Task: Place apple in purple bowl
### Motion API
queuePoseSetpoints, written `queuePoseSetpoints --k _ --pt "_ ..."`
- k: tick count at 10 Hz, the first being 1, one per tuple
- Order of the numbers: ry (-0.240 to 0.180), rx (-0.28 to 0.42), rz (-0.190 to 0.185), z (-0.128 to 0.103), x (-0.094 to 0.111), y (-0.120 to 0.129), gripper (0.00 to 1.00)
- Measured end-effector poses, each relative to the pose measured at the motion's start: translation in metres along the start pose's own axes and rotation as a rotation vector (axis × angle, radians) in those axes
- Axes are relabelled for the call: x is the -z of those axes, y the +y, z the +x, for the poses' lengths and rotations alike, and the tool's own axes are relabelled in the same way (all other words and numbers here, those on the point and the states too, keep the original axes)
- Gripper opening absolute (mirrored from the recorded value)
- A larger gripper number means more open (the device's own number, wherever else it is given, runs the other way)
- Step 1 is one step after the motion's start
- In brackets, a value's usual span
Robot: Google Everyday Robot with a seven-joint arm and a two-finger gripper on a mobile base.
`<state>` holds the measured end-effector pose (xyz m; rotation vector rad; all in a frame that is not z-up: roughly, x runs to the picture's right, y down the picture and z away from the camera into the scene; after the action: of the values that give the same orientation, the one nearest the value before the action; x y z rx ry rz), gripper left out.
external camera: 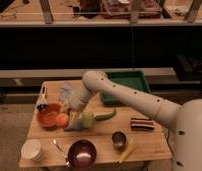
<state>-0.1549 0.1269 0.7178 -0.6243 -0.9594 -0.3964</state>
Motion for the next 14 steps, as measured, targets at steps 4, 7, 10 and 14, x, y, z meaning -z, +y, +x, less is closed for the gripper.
queuePoseSetpoints --k 4,7,10,14 --pt "0.021 0.121 -0.105 0.014 0.021 0.059 0.25" --pt "-0.005 0.204 -0.234 0.006 0.014 0.095 0.25" --pt "-0.032 0.241 -0.307 0.001 0.008 0.119 0.26" --pt "-0.071 0.255 -0.326 -0.005 -0.001 0.127 0.62"
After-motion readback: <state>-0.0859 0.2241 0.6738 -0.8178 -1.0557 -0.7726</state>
